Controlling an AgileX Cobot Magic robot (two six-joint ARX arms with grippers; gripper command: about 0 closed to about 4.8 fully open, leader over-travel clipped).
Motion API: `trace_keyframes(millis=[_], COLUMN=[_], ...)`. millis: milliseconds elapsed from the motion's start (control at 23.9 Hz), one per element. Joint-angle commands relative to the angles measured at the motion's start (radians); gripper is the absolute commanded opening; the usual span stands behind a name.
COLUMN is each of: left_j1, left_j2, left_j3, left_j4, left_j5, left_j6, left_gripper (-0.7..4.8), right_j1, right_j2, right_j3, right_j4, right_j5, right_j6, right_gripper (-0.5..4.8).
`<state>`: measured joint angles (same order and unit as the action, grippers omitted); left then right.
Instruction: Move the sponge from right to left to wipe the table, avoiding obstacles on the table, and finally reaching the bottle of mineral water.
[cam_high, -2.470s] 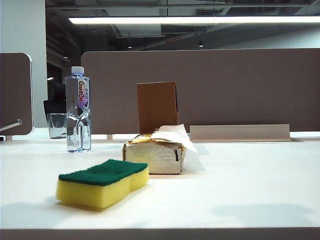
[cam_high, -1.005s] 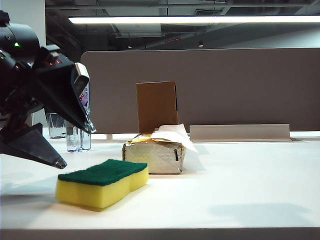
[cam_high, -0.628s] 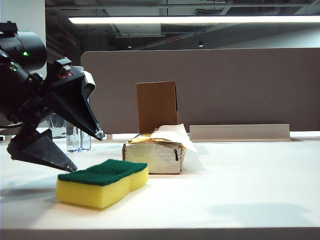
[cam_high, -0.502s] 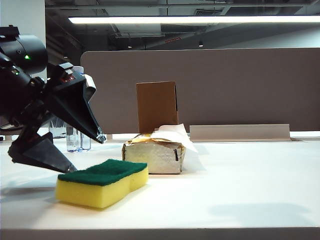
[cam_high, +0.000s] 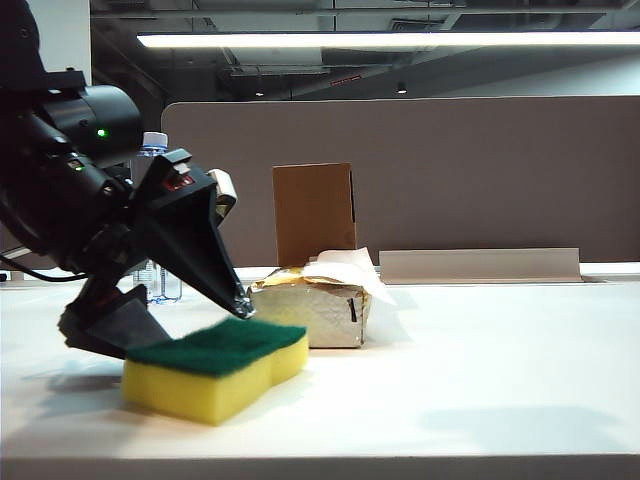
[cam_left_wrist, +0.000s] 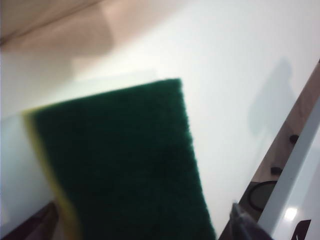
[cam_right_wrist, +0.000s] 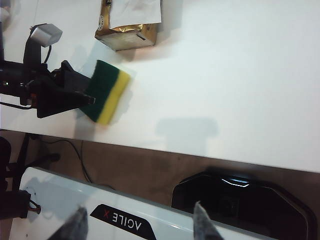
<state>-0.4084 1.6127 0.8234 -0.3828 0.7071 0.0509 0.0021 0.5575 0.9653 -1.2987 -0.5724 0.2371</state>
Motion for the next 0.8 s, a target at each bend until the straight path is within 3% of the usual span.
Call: trace_keyframes(millis=[42, 126, 167, 251, 461, 502, 544, 586, 712, 795], left_j1=[-0.019, -0.021, -0.021, -0.021, -0.021, -0.021, -0.021, -0.021, -0.021, -0.021], left_j2=[0.034, 0.052, 0.054, 0.054, 0.054, 0.055, 0.055, 0.055, 0.055, 0.055], left_j3=[0.000, 0.000, 0.000, 0.000, 0.000, 0.000, 0.000, 0.000, 0.000, 0.000], left_j4=[0.001, -0.001, -0.004, -0.005, -0.040, -0.054, -0.063, -0.069, -0.084, -0.087], left_j5=[-0.039, -0.088, -0.105, -0.105, -0.122, -0.128, -0.128, -0.128, -0.128, -0.128], left_j6=[-0.010, -0.050, -0.064, -0.065, -0.066, -0.062, -0.053, -0.043, -0.039, -0.039], left_gripper=[4.79, 4.79, 4.24, 3.71, 3.13, 2.03, 1.27, 0.91, 0.68, 0.08], right_j1=[0.000, 0.000, 0.000, 0.000, 0.000, 0.000, 0.000, 0.000, 0.000, 0.000], right_j2=[-0.001, -0.001, -0.001, -0.001, -0.001, -0.001, -0.001, -0.001, -0.001, -0.001], right_j3=[0.007, 0.007, 0.007, 0.007, 0.009, 0.010, 0.012, 0.013, 0.013, 0.013], right_j4=[0.016, 0.016, 0.016, 0.017, 0.021, 0.025, 0.026, 0.028, 0.033, 0.040], right_j5=[-0.011, -0.011, -0.010, -0.010, -0.009, -0.008, -0.007, -0.006, -0.006, -0.006], right_j6=[0.007, 0.008, 0.008, 0.008, 0.017, 0.021, 0.021, 0.021, 0.024, 0.025], right_gripper=[2.70, 2.70, 2.70, 2.70, 2.70, 2.69, 2.69, 2.69, 2.55, 2.51])
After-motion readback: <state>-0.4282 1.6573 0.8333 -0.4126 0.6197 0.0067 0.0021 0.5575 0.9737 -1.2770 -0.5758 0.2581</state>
